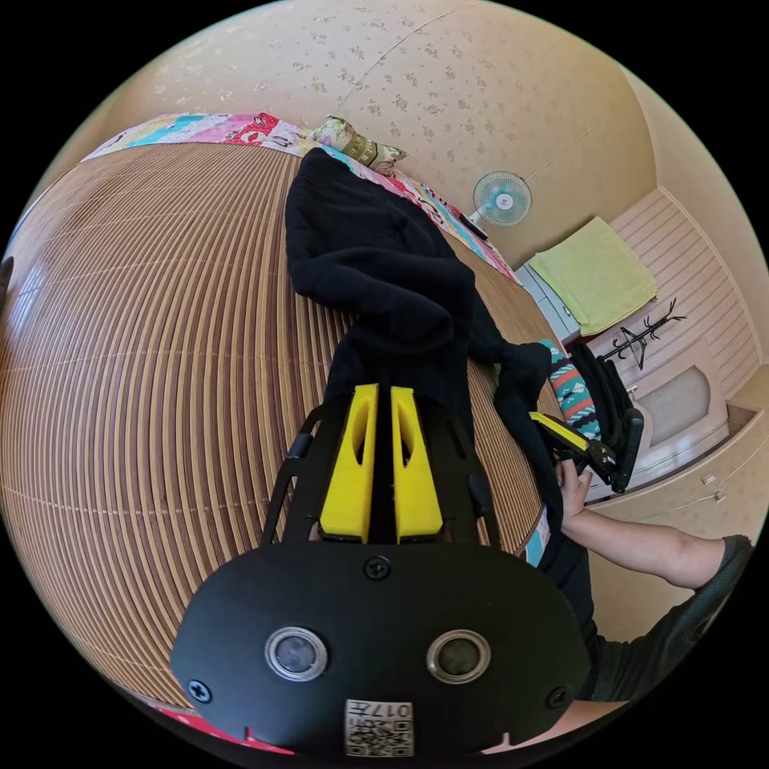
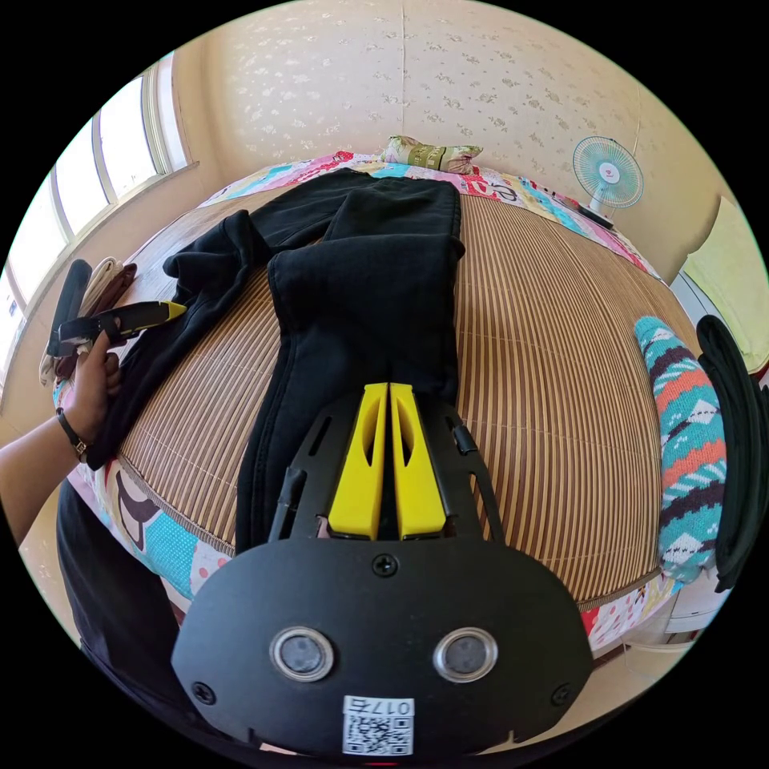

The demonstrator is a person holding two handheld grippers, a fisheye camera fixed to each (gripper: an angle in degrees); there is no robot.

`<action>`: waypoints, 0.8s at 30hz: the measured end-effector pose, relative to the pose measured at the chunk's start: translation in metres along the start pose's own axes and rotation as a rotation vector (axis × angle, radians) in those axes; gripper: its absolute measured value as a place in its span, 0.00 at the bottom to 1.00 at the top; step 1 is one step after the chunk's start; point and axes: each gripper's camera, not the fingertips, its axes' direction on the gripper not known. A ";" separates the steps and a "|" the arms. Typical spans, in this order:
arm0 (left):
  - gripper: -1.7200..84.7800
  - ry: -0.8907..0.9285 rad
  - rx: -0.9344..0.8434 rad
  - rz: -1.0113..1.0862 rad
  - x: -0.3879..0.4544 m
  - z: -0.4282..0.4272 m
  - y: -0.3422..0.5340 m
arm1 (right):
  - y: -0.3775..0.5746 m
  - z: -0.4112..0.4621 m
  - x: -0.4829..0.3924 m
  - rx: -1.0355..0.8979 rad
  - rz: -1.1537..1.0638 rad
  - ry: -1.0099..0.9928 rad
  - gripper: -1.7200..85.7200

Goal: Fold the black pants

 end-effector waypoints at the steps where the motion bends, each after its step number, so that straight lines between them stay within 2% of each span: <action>1: 0.06 0.000 0.000 0.000 0.000 0.000 0.001 | 0.000 0.000 -0.001 0.000 0.000 0.000 0.02; 17: 0.06 0.000 -0.001 -0.003 0.000 0.016 0.030 | 0.005 0.002 -0.022 0.001 0.002 -0.001 0.02; 24: 0.03 -0.117 0.001 -0.092 0.026 0.020 0.069 | 0.006 0.002 -0.032 0.003 0.003 -0.004 0.02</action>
